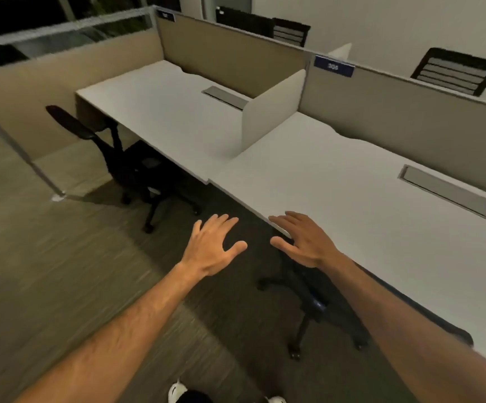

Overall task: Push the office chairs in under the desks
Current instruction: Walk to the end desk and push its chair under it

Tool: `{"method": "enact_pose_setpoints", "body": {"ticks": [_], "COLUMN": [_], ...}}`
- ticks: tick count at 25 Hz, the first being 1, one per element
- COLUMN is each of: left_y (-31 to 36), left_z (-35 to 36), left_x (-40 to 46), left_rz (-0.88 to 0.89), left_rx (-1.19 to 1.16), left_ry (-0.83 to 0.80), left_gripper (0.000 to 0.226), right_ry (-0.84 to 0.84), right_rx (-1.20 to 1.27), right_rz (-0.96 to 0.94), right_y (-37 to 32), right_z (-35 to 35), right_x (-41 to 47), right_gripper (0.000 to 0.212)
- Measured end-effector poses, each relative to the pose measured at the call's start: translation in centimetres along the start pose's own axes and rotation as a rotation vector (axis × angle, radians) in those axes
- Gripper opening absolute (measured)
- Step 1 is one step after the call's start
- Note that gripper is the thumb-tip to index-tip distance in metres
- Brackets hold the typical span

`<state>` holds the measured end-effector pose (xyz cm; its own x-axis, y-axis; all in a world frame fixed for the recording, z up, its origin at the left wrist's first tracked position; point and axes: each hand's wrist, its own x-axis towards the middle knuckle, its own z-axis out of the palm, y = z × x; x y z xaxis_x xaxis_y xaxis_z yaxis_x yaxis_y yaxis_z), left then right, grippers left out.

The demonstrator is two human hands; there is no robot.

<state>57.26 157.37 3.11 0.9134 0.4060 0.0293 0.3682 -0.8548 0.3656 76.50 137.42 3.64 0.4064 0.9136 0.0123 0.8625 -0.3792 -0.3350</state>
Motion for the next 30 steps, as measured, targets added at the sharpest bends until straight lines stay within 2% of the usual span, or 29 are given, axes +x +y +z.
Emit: {"method": "enact_pose_setpoints", "body": {"ticks": [7,12,22,30], "left_y": [-15.1,-25.3,-40.5,-54.6], "left_z": [-7.9,-12.6,-18.5,-23.2], "left_x": [-7.5,-12.4,-20.5,-17.8], "left_rz": [-0.228,-0.362,-0.595,-0.701], "left_rx": [0.026,0.026,0.024,0.028], "left_ry": [0.151,0.215,0.309,0.322], "left_gripper": [0.089,0.093,0.094,0.090], "right_ry": [-0.053,-0.043,-0.127,-0.151], "right_rx": [0.040,0.053,0.075,0.094], "right_rz": [-0.319,-0.471,-0.645,-0.745], "right_y": [-16.2,-27.7,-44.2,-54.6], "right_z": [3.7,6.9,13.5,18.3], "right_x": [13.0,19.9,31.2,45.0], "right_gripper": [0.072,0.076,0.073,0.079]}}
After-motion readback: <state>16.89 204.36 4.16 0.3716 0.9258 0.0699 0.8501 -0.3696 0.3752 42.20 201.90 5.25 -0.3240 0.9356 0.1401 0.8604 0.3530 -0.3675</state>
